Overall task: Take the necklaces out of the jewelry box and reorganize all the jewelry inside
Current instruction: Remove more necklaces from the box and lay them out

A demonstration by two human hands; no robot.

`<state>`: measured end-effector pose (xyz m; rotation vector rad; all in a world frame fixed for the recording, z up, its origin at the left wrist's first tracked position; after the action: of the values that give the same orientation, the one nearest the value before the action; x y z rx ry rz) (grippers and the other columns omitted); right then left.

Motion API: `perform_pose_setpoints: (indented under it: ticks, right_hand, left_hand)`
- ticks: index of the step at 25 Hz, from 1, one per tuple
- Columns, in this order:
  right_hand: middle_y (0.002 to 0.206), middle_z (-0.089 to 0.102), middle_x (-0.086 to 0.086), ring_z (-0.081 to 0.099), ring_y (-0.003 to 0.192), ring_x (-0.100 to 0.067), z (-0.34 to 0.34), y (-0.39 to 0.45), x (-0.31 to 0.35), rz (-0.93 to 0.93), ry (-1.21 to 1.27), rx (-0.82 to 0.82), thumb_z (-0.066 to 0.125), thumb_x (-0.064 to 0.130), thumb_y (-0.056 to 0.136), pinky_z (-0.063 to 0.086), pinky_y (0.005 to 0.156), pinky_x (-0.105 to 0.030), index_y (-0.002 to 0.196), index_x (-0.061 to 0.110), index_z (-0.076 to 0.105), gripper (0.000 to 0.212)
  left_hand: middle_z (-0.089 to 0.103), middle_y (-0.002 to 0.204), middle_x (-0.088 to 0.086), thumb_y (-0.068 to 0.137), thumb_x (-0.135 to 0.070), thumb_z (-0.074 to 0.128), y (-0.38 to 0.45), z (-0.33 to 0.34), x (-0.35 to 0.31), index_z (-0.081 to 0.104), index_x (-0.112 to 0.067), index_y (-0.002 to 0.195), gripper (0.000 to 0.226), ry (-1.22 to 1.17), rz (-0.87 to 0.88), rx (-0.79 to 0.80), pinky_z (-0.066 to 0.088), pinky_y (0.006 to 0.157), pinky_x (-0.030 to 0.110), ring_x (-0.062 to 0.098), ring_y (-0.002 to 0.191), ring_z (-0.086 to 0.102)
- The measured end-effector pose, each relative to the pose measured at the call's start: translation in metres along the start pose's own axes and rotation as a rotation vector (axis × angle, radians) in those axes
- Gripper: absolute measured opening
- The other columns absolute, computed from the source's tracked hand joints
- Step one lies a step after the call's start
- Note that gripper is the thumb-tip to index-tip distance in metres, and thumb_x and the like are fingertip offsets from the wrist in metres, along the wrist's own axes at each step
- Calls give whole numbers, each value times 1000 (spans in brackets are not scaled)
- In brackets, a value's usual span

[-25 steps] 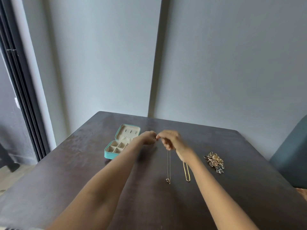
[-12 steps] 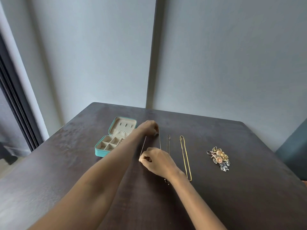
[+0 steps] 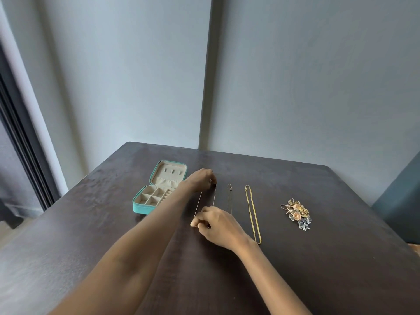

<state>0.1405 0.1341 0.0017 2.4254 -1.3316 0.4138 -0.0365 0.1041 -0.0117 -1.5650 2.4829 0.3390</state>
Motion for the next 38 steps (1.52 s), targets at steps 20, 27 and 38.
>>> perform_pose_setpoints:
  ticks: [20, 27, 38]
  right_hand:
    - [83, 60, 1, 53, 88, -24, -34, -38, -1, 61, -389, -316, 49, -9, 72, 36, 75, -34, 87, 28, 75, 48]
    - [69, 58, 6, 54, 72, -19, -26, -47, 3, 67, -333, -407, 46, 1, 66, 33, 66, -27, 67, 29, 74, 40]
    - [58, 54, 12, 51, 63, -11, -16, -47, 8, 40, -269, -485, 64, -2, 52, 37, 62, -20, 50, 30, 65, 32]
  left_hand:
    - [51, 128, 8, 91, -14, 44, -48, -13, -26, 59, -20, 125, 37, 283, 14, -55, 33, 101, 38, 29, 123, 42]
    - [42, 135, 11, 94, -22, 40, -49, -16, -17, 59, -25, 126, 37, 314, -126, -32, 29, 105, 39, 30, 128, 35]
    - [39, 137, 8, 96, -28, 38, -30, -16, -9, 55, -33, 129, 37, 297, -231, 34, 27, 108, 38, 28, 131, 32]
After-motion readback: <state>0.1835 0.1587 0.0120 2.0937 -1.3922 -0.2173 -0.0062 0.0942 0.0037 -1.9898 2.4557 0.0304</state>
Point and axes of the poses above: each hand's wrist, its own y-axis towards the middle knuckle, its own z-axis out of the palm, x = y × z, the point moved 9 cm from there along y, towards the middle knuckle
